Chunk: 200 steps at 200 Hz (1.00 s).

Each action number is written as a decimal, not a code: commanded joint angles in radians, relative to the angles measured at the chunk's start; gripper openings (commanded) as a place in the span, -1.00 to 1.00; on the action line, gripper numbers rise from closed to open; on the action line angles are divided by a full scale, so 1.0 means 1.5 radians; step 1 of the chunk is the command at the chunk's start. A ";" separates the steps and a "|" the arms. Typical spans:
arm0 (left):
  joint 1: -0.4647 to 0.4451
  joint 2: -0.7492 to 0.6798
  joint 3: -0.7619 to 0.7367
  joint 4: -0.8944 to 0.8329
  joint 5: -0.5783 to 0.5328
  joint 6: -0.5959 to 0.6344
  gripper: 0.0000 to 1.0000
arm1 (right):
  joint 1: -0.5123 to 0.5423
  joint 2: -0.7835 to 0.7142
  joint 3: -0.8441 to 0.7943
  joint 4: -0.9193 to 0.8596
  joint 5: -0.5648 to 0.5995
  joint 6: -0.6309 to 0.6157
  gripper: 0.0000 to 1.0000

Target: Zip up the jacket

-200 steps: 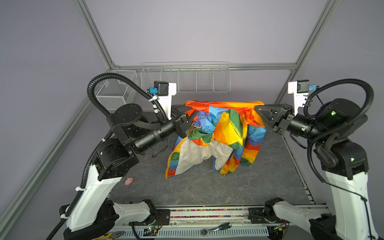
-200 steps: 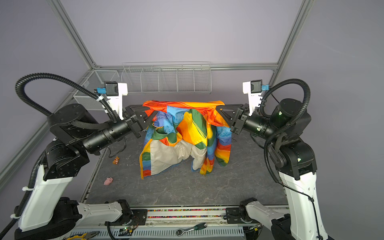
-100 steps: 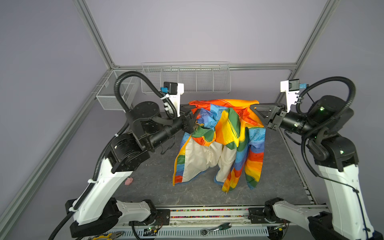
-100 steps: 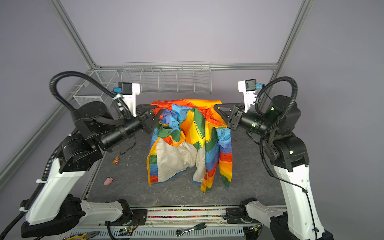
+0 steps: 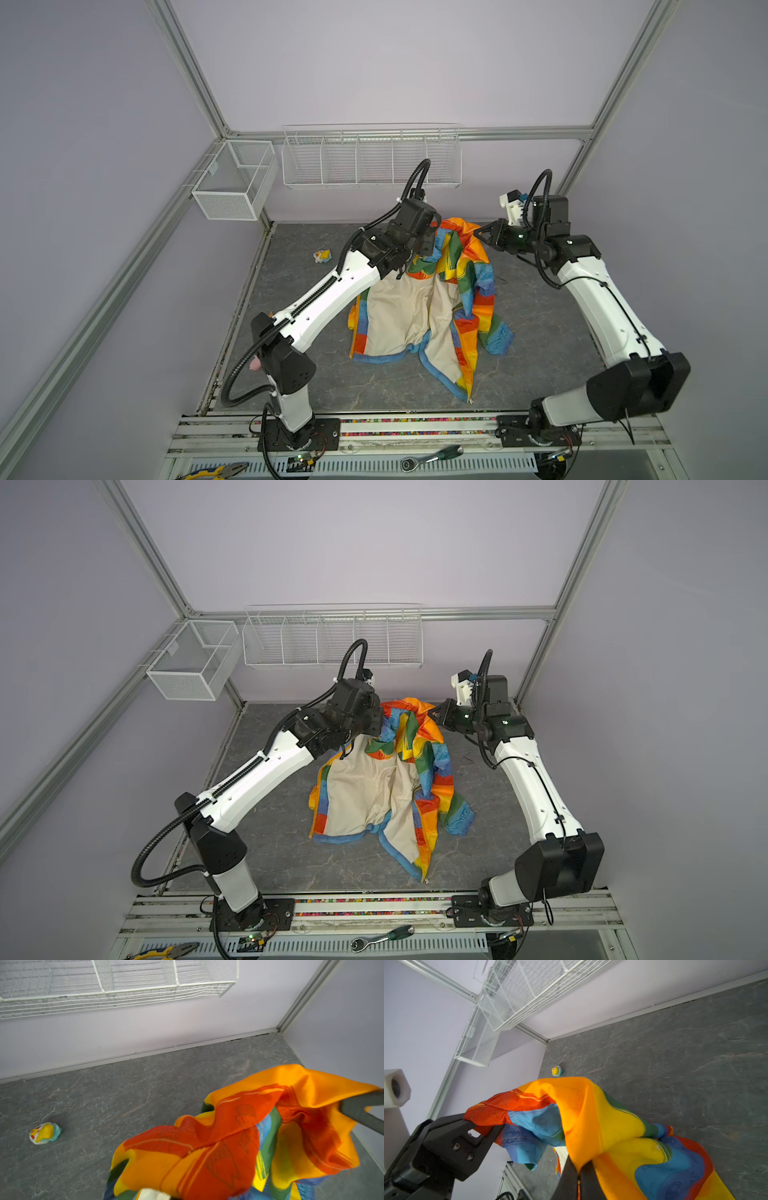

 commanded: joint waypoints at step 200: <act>0.087 -0.124 -0.151 0.091 0.029 -0.085 0.27 | -0.073 0.094 0.061 -0.137 0.178 -0.009 0.41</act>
